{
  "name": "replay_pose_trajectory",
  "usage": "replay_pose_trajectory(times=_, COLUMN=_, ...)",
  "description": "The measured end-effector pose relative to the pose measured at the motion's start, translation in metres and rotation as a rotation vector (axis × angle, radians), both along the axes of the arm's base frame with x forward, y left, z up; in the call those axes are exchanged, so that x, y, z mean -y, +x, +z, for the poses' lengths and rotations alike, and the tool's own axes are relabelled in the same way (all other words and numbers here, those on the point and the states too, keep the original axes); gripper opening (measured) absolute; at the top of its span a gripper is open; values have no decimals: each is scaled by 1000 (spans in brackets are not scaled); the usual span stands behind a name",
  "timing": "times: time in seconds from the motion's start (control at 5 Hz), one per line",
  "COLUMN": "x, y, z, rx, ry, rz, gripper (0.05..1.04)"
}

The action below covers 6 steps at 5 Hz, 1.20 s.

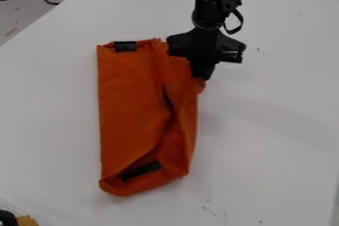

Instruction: Unfold the cloth from left to the right

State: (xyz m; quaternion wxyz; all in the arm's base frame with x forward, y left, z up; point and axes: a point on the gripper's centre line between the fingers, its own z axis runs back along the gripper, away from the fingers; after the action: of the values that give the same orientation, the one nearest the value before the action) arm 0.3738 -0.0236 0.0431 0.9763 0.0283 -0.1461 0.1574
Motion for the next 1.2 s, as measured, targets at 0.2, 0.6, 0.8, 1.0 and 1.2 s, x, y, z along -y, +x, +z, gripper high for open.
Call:
replay_pose_trajectory(times=0.2, x=12, y=11, z=-12, rx=5, ry=-65, rz=-5, gripper=80)
replay_pose_trajectory(times=0.6, x=27, y=16, z=-27, rx=39, ry=-162, rz=-37, gripper=342)
replay_pose_trajectory(times=0.8, x=28, y=18, z=-28, rx=46, ry=-183, rz=-23, gripper=644)
replay_pose_trajectory(times=1.0, x=29, y=18, z=-28, rx=45, ry=-196, rz=13, gripper=932)
replay_pose_trajectory(times=1.2, x=35, y=21, z=-28, rx=51, ry=-226, rz=52, gripper=1008)
